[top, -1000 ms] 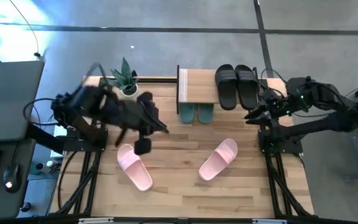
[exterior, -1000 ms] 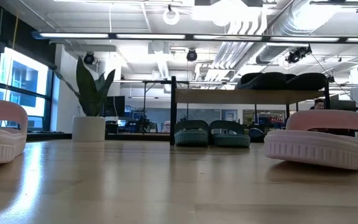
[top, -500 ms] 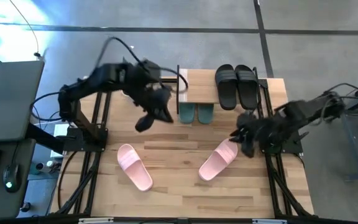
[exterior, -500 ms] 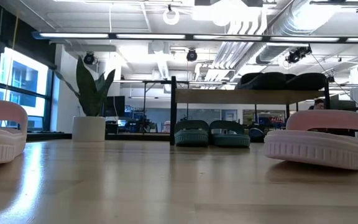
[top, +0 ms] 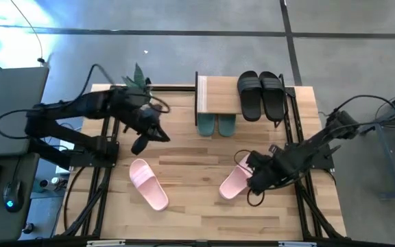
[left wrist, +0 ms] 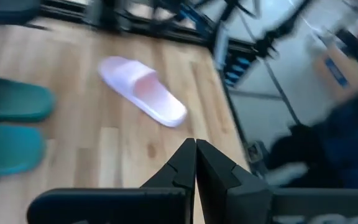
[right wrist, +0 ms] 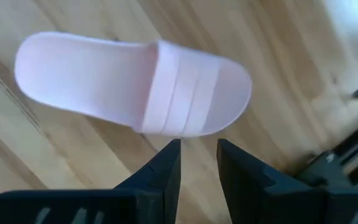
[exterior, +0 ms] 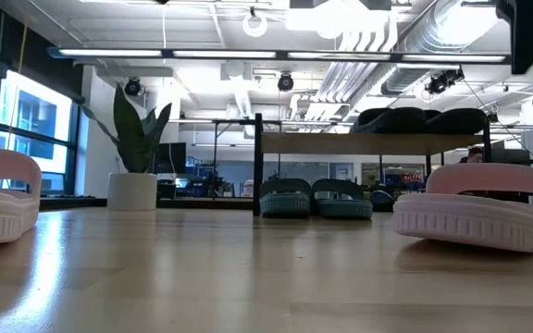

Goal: Pick and place slides into the shelf
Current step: Move the right pink slipper under the shelf

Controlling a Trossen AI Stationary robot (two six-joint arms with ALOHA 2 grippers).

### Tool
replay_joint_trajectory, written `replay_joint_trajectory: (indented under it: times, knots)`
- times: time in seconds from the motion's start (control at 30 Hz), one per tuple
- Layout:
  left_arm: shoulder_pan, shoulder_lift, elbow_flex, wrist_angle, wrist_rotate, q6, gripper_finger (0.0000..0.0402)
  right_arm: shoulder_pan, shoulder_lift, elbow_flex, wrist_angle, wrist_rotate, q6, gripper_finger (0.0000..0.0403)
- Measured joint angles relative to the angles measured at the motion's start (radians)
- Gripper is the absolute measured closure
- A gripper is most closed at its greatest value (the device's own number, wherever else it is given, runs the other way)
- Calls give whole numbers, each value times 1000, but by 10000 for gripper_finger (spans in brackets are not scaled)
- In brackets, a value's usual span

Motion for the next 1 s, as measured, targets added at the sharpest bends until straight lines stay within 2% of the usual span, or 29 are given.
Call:
replay_joint_trajectory:
  times: [0.1, 0.23, 0.7, 1.0]
  knots:
    - [-40, -77, -86, 45, -94, -38, 401, -3, 53, 0, 45, -32, 9, 309]
    - [-89, -100, -129, 55, -140, -51, 401, -5, 110, 0, 118, -71, 1, 301]
    - [-110, -82, -134, 60, -136, -54, 401, -9, 288, 0, 172, -66, 39, 201]
    - [-110, -82, -134, 60, -136, -55, 401, -28, 350, 0, 117, 6, 55, 198]
